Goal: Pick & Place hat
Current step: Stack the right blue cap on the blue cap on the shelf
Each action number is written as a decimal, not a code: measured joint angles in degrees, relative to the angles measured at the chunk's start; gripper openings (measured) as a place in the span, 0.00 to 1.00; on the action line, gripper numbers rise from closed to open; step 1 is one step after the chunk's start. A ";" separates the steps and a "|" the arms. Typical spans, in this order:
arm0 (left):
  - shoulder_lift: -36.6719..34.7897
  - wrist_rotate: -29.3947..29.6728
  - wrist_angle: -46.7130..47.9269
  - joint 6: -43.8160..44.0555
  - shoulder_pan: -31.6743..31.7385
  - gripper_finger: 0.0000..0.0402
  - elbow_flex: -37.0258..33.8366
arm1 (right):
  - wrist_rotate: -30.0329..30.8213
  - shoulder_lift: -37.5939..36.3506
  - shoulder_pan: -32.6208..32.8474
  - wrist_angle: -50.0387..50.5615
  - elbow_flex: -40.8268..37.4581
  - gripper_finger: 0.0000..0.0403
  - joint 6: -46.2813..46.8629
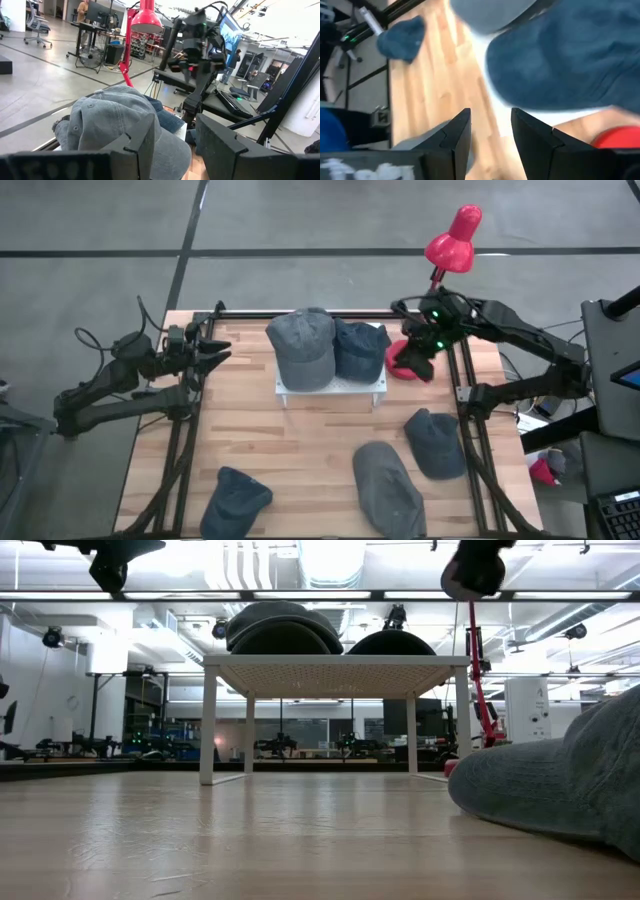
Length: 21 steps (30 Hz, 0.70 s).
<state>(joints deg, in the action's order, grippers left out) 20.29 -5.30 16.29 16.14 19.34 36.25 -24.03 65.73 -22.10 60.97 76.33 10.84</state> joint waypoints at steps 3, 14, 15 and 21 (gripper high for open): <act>-0.02 0.00 0.00 -0.02 0.00 0.36 0.00 | 0.05 -2.94 2.47 2.77 -1.66 0.34 3.48; -0.01 0.00 0.00 -0.07 0.01 0.36 0.00 | 3.06 -11.56 10.12 12.94 -9.44 0.33 22.51; -0.02 0.00 0.00 -0.08 0.01 0.36 0.00 | 3.08 -12.27 10.77 12.96 -10.59 0.33 24.28; -0.01 0.00 -0.01 -0.52 0.02 0.36 0.00 | 3.67 -15.49 13.51 12.93 -18.91 0.35 34.51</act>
<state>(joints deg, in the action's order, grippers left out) 20.28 -5.30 16.29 15.62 19.35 36.25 -20.37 50.24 -8.60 73.90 57.41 45.35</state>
